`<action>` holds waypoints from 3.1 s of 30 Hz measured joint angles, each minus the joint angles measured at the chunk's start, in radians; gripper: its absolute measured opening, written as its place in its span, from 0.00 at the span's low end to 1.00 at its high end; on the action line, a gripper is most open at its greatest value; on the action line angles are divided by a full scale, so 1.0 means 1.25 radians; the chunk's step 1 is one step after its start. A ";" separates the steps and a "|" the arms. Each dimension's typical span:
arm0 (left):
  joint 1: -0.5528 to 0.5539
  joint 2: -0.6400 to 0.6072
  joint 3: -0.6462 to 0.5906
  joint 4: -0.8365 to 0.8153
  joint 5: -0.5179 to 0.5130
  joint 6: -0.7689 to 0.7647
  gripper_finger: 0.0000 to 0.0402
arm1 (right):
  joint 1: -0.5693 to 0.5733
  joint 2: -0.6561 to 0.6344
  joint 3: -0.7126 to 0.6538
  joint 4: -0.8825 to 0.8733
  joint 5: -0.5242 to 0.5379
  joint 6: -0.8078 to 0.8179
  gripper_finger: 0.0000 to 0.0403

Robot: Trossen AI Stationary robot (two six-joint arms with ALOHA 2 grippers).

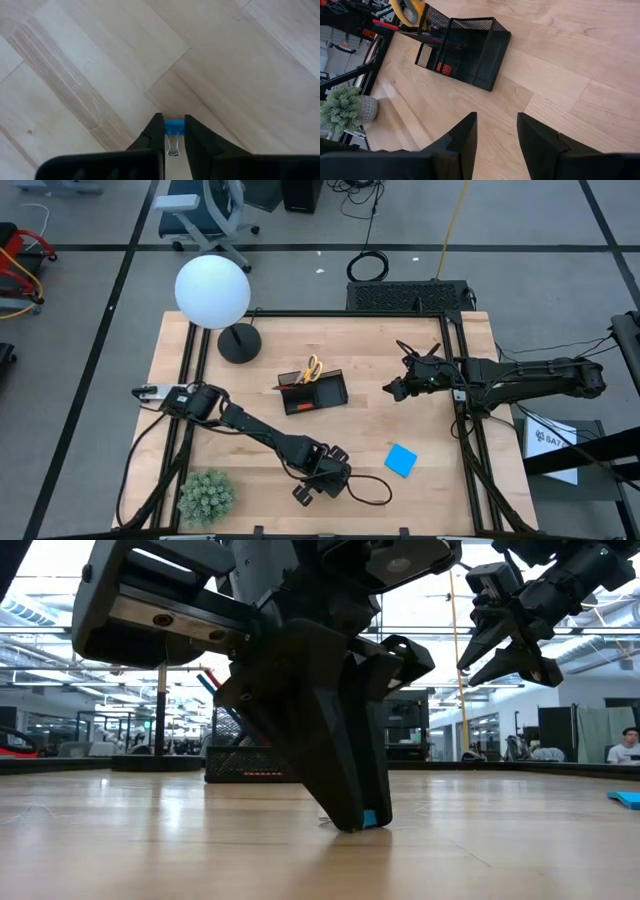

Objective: Pick and place office supplies into organizer
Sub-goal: Put the blue clip into the black organizer

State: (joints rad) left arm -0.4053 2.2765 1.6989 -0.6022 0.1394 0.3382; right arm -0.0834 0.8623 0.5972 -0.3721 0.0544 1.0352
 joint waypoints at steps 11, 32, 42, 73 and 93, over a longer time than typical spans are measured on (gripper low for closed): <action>-0.001 -0.003 0.002 -0.007 -0.007 -0.017 0.10 | 0.000 0.000 0.000 0.000 0.000 -0.003 0.32; 0.002 0.002 0.130 -0.208 -0.065 -0.007 0.10 | 0.000 0.000 0.000 0.001 0.000 -0.021 0.32; 0.032 -0.008 0.189 -0.291 -0.072 -0.104 0.10 | 0.000 0.000 0.000 0.001 0.000 -0.027 0.32; 0.147 -0.230 0.011 -0.253 -0.141 -0.325 0.02 | -0.002 -0.006 0.000 0.062 -0.005 -0.007 0.32; 0.283 -0.527 -0.396 0.032 -0.129 -0.359 0.07 | -0.002 -0.006 0.000 0.071 0.000 0.043 0.32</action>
State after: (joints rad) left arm -0.0514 1.6176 1.2044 -0.5617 -0.0213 -0.1101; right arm -0.0860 0.8543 0.5968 -0.2831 0.0550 1.0896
